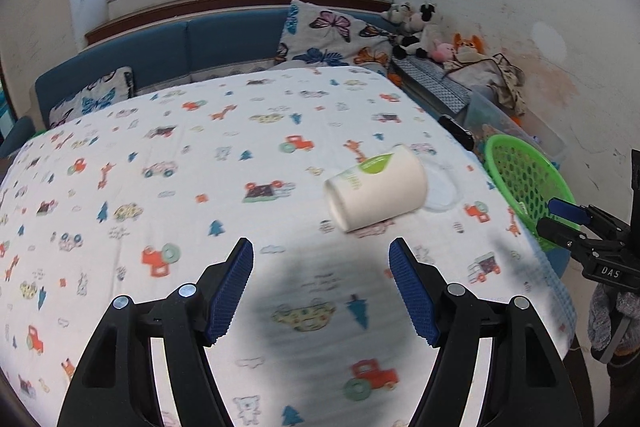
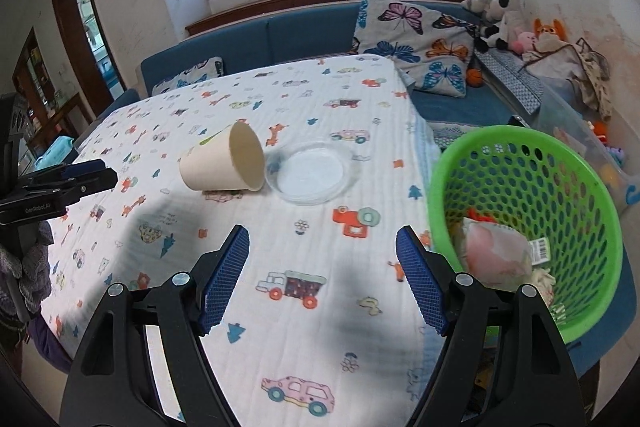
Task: Collect trash
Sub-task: 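Move both tools back over the bed toward the paper cup and lid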
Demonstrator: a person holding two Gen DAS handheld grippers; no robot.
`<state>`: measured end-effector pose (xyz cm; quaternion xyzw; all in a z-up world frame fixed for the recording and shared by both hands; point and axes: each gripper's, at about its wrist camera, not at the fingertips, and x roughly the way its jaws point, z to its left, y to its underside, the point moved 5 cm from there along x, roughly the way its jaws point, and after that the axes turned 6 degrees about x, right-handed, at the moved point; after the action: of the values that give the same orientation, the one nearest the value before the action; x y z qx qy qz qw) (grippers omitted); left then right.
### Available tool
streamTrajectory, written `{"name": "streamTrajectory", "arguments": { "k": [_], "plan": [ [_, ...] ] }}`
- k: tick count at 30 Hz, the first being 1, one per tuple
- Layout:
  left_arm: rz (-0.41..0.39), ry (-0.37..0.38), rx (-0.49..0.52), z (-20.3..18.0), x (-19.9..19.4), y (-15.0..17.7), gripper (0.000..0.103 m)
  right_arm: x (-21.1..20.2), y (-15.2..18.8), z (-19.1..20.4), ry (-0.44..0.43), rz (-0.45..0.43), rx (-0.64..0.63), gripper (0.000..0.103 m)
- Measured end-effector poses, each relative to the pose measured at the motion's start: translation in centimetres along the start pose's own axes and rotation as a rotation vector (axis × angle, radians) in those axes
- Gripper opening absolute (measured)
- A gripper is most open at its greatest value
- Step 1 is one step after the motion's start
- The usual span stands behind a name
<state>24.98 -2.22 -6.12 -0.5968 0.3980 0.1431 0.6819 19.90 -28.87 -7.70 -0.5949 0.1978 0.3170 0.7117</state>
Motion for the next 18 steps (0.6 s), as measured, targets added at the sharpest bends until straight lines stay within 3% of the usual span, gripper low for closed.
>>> {"name": "streamTrajectory", "arguments": {
  "k": [18],
  "plan": [
    [0.046, -0.034, -0.04, 3.9, 0.8, 2.2, 0.07, 5.5, -0.9, 3.0, -0.043, 0.081, -0.05, 0.076]
  ]
}}
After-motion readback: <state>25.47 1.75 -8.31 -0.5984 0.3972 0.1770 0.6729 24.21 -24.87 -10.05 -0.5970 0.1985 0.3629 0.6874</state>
